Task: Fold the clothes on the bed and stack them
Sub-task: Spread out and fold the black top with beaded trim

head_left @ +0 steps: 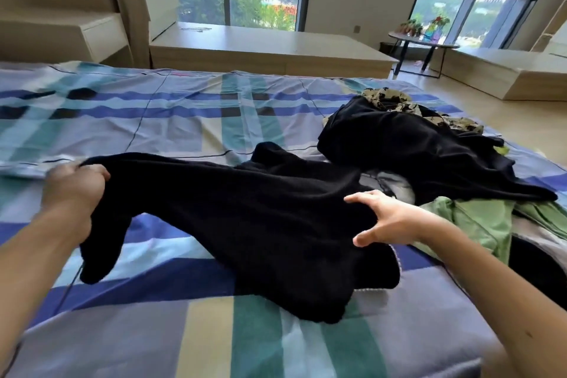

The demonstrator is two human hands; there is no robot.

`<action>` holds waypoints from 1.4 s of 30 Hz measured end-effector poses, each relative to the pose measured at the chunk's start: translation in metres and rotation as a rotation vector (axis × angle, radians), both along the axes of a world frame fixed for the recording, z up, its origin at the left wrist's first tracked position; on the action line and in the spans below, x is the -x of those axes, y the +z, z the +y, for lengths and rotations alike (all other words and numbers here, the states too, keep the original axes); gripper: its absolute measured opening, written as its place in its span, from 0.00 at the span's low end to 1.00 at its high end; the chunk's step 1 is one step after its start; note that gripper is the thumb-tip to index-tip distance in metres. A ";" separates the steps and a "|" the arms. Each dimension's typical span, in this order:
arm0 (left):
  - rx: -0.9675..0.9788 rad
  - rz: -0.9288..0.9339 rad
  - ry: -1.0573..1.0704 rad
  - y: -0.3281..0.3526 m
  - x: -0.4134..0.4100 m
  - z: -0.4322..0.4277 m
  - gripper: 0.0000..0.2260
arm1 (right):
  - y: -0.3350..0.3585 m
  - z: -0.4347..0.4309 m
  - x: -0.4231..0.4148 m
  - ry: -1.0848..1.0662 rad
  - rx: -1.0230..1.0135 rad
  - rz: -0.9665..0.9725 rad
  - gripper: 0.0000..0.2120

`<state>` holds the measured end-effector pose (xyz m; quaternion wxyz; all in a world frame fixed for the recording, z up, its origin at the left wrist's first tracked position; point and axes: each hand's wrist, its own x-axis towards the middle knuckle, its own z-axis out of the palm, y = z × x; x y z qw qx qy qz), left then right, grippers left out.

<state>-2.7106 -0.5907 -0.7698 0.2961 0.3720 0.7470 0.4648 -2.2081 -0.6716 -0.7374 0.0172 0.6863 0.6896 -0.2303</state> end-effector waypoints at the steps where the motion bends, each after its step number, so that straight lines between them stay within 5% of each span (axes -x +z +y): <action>1: 0.022 0.119 0.053 -0.007 0.006 -0.002 0.19 | -0.005 0.001 0.003 0.010 0.019 0.012 0.46; 5: 0.133 0.581 -0.029 0.019 -0.056 -0.037 0.23 | -0.021 0.002 0.035 0.148 0.054 0.033 0.41; 8: 0.014 0.409 -0.641 0.042 -0.123 -0.069 0.15 | -0.023 0.004 0.058 0.197 0.039 -0.009 0.40; 10: 0.006 0.411 -1.018 0.038 -0.170 -0.098 0.23 | -0.025 0.005 0.070 0.206 0.052 0.001 0.37; 12: -0.012 0.644 -1.214 0.015 -0.213 -0.123 0.36 | -0.029 0.007 0.078 0.205 0.077 0.054 0.32; 15: -0.049 1.119 -1.176 -0.027 -0.249 -0.148 0.40 | -0.025 0.009 0.075 0.082 0.199 0.379 0.21; 17: -0.156 1.235 -1.074 -0.036 -0.259 -0.150 0.31 | -0.018 0.011 0.060 0.007 0.192 0.577 0.23; 19: -0.263 1.146 -0.986 -0.038 -0.257 -0.138 0.17 | -0.012 0.016 0.041 0.031 0.024 0.548 0.29; 21: -0.237 0.757 -0.943 -0.027 -0.250 -0.123 0.10 | -0.005 0.017 0.022 0.109 -0.115 0.391 0.33; 25: -0.067 -0.190 -0.645 0.021 -0.227 -0.102 0.05 | 0.003 0.010 0.001 0.287 0.138 0.113 0.43; 27: 0.026 -0.486 -0.493 0.044 -0.211 -0.097 0.04 | -0.006 0.010 0.003 0.273 0.204 -0.034 0.49; 29: 0.088 -0.655 -0.451 0.062 -0.193 -0.095 0.09 | -0.025 0.017 0.010 0.241 0.054 -0.079 0.51; 31: 0.129 -0.732 -0.463 0.068 -0.179 -0.094 0.12 | -0.040 0.027 0.019 0.240 -0.148 -0.068 0.41; 33: 0.128 -0.758 -0.457 0.071 -0.167 -0.092 0.15 | -0.044 0.036 0.026 0.262 -0.360 0.004 0.20; 35: 0.087 -0.753 -0.412 0.074 -0.156 -0.087 0.15 | -0.035 0.040 0.031 0.185 -0.410 0.230 0.09; 39: 0.046 -0.653 -0.263 0.076 -0.128 -0.072 0.06 | 0.009 0.029 0.039 -0.064 -0.195 0.968 0.04; 42: -0.056 -0.275 -0.124 0.068 -0.111 -0.060 0.11 | 0.037 0.012 0.039 -0.125 -0.085 1.397 0.11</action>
